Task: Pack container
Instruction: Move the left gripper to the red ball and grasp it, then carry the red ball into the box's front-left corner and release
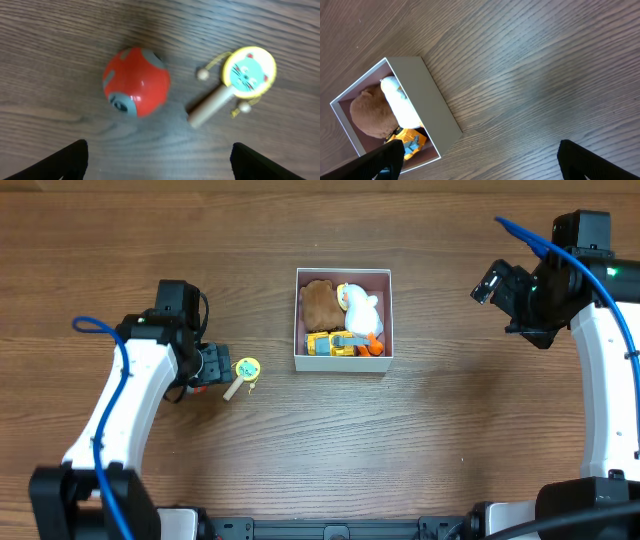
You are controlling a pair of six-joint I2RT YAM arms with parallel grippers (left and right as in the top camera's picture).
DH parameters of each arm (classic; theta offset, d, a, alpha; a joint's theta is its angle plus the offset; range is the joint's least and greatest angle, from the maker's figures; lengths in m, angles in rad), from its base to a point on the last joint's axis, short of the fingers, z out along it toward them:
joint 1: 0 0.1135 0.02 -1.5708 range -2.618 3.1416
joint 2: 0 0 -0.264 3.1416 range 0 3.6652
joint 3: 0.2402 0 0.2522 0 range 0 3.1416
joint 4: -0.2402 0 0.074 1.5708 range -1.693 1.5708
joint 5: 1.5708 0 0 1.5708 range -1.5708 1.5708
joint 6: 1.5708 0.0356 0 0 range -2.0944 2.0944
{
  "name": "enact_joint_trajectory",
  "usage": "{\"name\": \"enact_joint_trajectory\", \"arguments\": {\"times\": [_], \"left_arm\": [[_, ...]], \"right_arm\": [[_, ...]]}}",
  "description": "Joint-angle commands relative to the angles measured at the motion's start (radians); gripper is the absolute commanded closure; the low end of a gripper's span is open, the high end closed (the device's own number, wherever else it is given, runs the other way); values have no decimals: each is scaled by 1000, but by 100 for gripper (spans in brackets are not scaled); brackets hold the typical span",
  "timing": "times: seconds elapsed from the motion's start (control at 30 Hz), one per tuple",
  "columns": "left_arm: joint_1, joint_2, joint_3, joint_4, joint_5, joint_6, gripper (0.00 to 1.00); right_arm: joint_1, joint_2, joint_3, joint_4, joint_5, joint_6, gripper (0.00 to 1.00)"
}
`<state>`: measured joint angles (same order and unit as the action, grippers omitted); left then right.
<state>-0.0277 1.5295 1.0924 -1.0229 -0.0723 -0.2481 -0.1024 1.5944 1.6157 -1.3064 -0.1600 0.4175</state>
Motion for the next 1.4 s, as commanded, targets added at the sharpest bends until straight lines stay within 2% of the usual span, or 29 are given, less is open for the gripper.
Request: {"name": "enact_joint_trajectory", "arguments": {"times": [0.0, 0.27, 0.43, 0.5, 0.67, 0.8, 0.93, 1.13, 1.23, 1.37], "left_arm": [[32, 84, 1, 40, -7, -18, 10], [62, 192, 1, 109, -40, 9, 11], [62, 225, 1, 141, -40, 18, 18], [62, 237, 1, 151, -39, 24, 24], [62, 246, 2, 165, -39, 24, 52], [62, 243, 12, 140, -27, 31, 66], [56, 237, 172, -29, 36, 51, 77], [-42, 237, 555, -232, 233, 202, 90], [-146, 237, 681, -226, 285, 230, 92], [-338, 250, 706, -96, 223, 251, 90]], "right_arm": [[1, -10, 21, -2, 2, -7, 0], [1, -10, 21, -2, 2, -7, 0], [1, -10, 21, 0, 2, -7, 0], [1, -10, 21, -1, 3, -7, 0], [1, -10, 21, -2, 28, -6, 0], [1, -10, 21, 0, 28, -7, 0], [1, -10, 21, 2, 28, -6, 0], [1, -10, 21, 3, 28, -6, 0], [1, -10, 21, 8, 27, -6, 0], [1, -10, 21, 15, 27, -6, 0]]}}
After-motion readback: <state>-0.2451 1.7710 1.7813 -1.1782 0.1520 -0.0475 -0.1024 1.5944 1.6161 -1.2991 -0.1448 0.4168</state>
